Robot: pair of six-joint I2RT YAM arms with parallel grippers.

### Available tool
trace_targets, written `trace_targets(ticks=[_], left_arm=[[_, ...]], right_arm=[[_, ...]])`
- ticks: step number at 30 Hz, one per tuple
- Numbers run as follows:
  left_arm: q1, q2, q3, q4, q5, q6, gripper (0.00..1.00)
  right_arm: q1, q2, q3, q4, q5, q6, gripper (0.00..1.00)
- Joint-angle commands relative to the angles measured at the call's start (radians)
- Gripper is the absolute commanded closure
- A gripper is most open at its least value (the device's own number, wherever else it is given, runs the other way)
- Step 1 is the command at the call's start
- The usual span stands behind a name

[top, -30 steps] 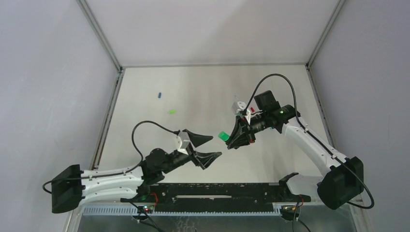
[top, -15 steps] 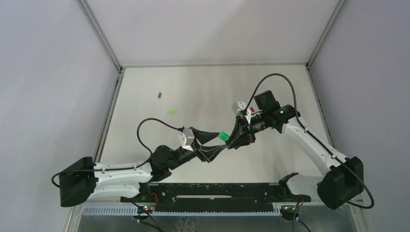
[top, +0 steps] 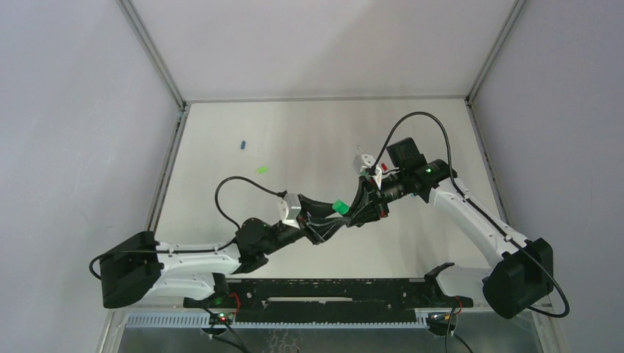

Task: Insert the pens into the pen caps
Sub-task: Press the pen cap onto the pen.

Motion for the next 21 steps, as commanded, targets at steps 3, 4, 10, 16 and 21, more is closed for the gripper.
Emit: trace_targets(ticks=[3,4,10,16,21], left_arm=[[0.007,0.019,0.072,0.072,0.028,-0.016,0.56],[0.007,0.022,0.073,0.076,0.031,-0.018,0.57],[0.015,0.039,0.083,0.083,0.064,-0.030,0.99],[0.016,0.041,0.070,0.100,0.056,-0.051,1.00],[0.016,0.034,0.038,0.185,-0.003,-0.079,1.00]], right_arm=[[0.001,0.000,0.024,0.016,-0.031,-0.001,1.00],[0.002,0.000,0.024,0.016,-0.031,-0.001,1.00],[0.002,-0.002,0.024,0.015,-0.035,-0.003,1.00],[0.002,-0.004,0.023,0.017,-0.034,0.005,0.87],[0.001,-0.004,0.021,0.030,-0.045,0.025,0.59]])
